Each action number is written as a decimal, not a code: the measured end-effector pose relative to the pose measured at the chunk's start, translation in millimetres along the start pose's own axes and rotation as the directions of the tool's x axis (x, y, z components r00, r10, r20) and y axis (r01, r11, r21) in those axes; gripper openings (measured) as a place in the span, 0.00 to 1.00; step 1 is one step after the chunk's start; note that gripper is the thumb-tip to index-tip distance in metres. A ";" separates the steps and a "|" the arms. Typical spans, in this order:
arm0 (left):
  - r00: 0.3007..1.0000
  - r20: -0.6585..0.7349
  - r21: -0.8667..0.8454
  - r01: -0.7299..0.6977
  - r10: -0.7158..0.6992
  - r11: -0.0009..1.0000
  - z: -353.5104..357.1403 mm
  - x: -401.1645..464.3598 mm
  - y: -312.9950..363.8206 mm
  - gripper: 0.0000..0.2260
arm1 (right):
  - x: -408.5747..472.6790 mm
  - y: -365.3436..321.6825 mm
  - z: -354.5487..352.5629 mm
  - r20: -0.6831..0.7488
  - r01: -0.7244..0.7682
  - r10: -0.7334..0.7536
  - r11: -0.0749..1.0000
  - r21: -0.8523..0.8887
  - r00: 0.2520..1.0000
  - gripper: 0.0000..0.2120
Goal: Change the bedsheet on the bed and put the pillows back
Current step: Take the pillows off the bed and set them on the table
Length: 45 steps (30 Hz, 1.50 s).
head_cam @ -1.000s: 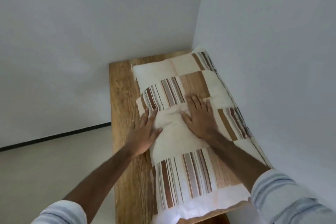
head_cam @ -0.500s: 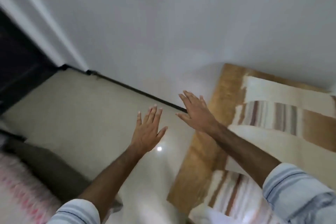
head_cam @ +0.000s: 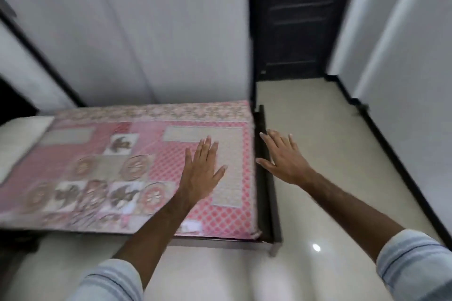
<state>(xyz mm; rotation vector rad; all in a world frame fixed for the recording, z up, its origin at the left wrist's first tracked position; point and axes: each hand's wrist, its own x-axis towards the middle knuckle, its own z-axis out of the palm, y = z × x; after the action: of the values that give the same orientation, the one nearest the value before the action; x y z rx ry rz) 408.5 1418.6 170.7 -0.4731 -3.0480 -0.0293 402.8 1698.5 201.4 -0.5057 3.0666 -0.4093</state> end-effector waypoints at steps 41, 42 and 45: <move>0.417 -0.163 0.113 0.908 -0.894 0.403 -47.8 -352.4 -817.4 0.36 | 505.6 -922.1 279.6 0.254 0.849 -0.863 0.489 0.201 0.437 0.37; 0.419 -0.149 0.106 0.907 -0.896 0.407 -47.9 -356.9 -841.3 0.36 | 510.3 -939.3 284.1 0.263 0.842 -0.856 0.501 0.202 0.446 0.37; 0.452 -0.130 0.090 0.892 -0.883 0.443 -45.9 -361.1 -898.2 0.35 | 533.0 -980.6 301.7 0.286 0.831 -0.839 0.523 0.189 0.463 0.37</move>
<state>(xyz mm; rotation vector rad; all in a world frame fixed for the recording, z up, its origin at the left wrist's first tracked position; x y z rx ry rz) 482.0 452.4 186.1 1.1744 -2.7770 0.1326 220.9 557.0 180.5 -1.8743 2.2206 -0.2835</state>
